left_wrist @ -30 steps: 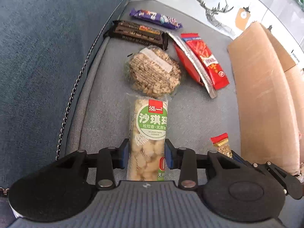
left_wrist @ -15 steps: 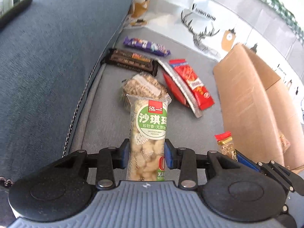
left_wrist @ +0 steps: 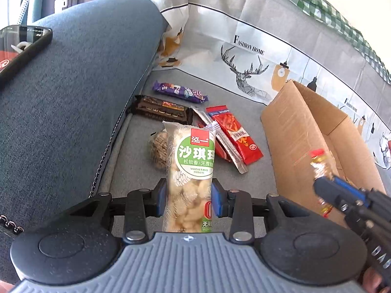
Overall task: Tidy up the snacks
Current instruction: 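Carry the candy and sachima bag in both tools over the box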
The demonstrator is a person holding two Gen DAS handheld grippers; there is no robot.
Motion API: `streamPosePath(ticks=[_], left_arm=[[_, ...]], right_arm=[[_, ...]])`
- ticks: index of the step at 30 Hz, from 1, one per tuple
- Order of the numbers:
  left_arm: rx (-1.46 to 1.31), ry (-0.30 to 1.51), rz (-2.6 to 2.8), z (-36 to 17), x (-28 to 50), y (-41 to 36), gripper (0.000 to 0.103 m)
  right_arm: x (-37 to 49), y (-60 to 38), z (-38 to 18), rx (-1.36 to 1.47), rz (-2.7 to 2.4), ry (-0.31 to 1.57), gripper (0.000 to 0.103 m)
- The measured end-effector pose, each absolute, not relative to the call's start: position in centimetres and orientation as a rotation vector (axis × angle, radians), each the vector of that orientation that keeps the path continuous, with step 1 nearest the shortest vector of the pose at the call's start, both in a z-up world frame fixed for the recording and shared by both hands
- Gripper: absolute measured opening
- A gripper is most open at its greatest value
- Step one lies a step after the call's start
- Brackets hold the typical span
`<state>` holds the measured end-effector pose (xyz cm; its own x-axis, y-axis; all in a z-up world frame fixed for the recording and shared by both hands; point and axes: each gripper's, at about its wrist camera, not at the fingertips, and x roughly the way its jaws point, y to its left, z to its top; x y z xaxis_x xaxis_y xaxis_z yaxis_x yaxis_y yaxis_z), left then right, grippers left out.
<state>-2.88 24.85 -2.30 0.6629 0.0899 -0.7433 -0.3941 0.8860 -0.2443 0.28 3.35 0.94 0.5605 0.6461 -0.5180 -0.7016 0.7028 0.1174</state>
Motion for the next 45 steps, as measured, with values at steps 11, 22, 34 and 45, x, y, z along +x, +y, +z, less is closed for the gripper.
streamPosePath(ticks=[11,22,34,45], left_arm=[[-0.399,0.754,0.263,-1.4,-3.3,24.2,0.04],[-0.378,0.698,0.228,0.4,-3.1,22.4,0.04],[-0.319,0.615,0.141,3.9,-1.8,18.1,0.04],[-0.184,0.547,-0.006,3.7,1.9,10.9,0.04]], right_arm=[[1.3,-0.3,3.9,-0.037,0.74,0.506,0.018],[3.3,-4.7,4.5,-0.003,0.652,0.491,0.018],[4.7,-7.9,4.9,0.041,0.575,0.471,0.018],[5.9,-10.2,5.0,0.069,0.477,0.451,0.018]])
